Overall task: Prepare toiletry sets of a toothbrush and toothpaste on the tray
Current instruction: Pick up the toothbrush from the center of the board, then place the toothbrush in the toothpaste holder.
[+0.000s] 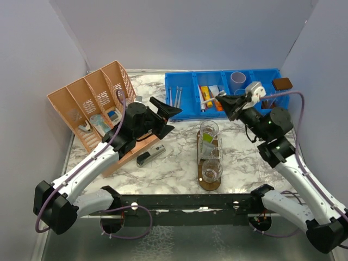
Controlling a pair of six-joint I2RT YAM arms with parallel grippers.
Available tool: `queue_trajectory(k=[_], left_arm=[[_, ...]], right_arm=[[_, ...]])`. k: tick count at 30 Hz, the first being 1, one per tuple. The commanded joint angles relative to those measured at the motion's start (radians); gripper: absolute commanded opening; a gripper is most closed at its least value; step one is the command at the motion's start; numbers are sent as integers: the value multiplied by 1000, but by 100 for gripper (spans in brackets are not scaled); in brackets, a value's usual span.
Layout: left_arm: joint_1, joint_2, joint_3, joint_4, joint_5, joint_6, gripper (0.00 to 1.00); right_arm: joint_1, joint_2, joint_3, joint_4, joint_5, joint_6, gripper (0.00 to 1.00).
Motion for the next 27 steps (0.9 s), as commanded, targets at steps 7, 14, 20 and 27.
queue_trajectory(k=[7,14,20,27], left_arm=[[23,-36,-52,32,-75,402,97],[23,-49,-56,-1,-55,456,97],[23,-66,-85,8,-40,436,97],[23,-55,-85,21,-28,432,97]], right_arm=[[2,-114,215,-839,530,250,1],[3,-193,99,-825,544,422,1],[3,-217,30,-769,534,511,1],[3,-249,-65,-682,520,558,1]])
